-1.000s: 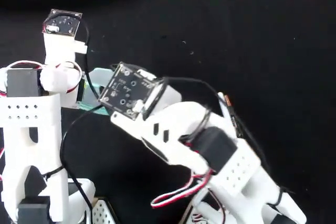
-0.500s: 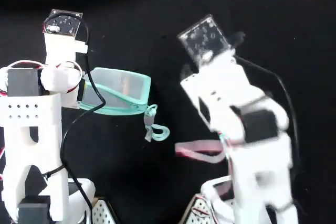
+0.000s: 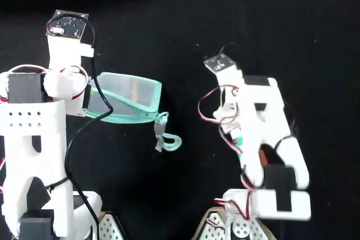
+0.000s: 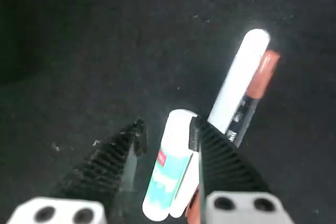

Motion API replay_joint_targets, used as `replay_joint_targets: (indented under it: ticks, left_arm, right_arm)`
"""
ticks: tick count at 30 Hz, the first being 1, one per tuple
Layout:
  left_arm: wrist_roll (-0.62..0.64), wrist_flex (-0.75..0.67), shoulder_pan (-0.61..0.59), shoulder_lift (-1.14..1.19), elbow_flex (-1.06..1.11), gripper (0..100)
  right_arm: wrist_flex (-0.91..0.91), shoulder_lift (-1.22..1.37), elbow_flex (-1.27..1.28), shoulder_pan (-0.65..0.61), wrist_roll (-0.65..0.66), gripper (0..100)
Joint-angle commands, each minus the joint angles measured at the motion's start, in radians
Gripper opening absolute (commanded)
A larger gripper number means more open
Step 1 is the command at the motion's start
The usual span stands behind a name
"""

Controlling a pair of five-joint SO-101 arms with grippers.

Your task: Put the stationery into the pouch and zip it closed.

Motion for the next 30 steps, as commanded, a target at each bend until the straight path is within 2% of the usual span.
replay_joint_targets:
  ticks: [1, 9, 18, 28, 30]
  left_arm:
    - [-0.011, 0.003, 0.005, -0.009, 0.004, 3]
    - [-0.011, 0.003, 0.005, -0.008, 0.004, 3]
    - [-0.011, 0.003, 0.005, -0.009, 0.024, 3]
    - [-0.011, 0.003, 0.005, -0.009, 0.022, 3]
    - [-0.011, 0.003, 0.005, -0.009, 0.022, 3]
  right_arm:
    - [-0.011, 0.041, -0.054, 0.051, 0.044, 14.3]
    - [-0.011, 0.061, -0.047, 0.155, 0.172, 14.5]
    - [-0.011, 0.061, 0.036, 0.084, 0.227, 14.5]
    - [-0.011, 0.061, 0.054, 0.078, 0.259, 13.9]
    - [-0.015, 0.061, 0.054, 0.077, 0.261, 9.3]
